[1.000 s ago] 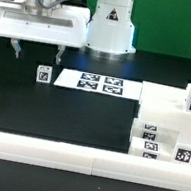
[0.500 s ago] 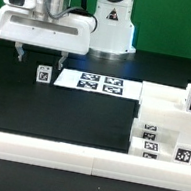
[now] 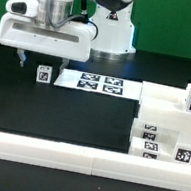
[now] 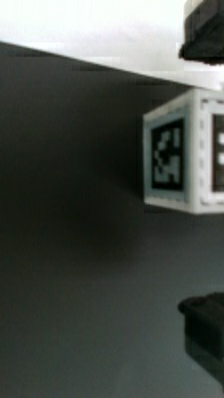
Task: Assemble chair
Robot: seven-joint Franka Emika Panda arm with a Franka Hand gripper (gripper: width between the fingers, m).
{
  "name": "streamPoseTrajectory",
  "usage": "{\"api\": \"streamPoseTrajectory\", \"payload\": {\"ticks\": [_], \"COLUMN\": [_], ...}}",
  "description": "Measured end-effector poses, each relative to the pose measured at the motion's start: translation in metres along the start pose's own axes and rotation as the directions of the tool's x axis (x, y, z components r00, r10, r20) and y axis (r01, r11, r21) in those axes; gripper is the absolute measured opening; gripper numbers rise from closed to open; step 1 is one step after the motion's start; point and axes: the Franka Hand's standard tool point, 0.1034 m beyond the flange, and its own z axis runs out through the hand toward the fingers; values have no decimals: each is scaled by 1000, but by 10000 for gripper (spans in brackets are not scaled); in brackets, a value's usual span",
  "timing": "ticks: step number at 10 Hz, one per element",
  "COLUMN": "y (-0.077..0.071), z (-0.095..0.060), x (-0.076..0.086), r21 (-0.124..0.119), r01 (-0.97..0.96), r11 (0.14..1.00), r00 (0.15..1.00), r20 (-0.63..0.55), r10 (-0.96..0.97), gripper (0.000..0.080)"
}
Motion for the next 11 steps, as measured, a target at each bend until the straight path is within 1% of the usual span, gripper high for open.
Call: {"api": "streamPoseTrajectory", "payload": {"ticks": [1,2,3,4,5,6,7,8,9,10,11], "y": [-2,-1,-1,-1,-1,-2,-17,-34,-44,-48,-53], "z": [1,1,1,1,1,0,-11,-36,-62,-77,-86], "x": [0,0,0,0,0,1,15,42,67,84,99], "r21": [1,0,0,0,0,3,46,85,101,96,83], "r01": [-4,-6,-6,-7,-7,-10,-26,-19,-12,-8,24], "r11": [1000,1000,1000,1000,1000,1000,999,996,995,995,996], "r00": [1000,1000,1000,1000,1000,1000,1000,1000,1000,1000,999], "r20": [2,2,3,3,2,1,9,2,-3,-9,-25], "r10": [4,6,6,7,7,10,26,19,12,9,-22], "gripper": [649,525,525,375,282,282,282,282,282,282,282]}}
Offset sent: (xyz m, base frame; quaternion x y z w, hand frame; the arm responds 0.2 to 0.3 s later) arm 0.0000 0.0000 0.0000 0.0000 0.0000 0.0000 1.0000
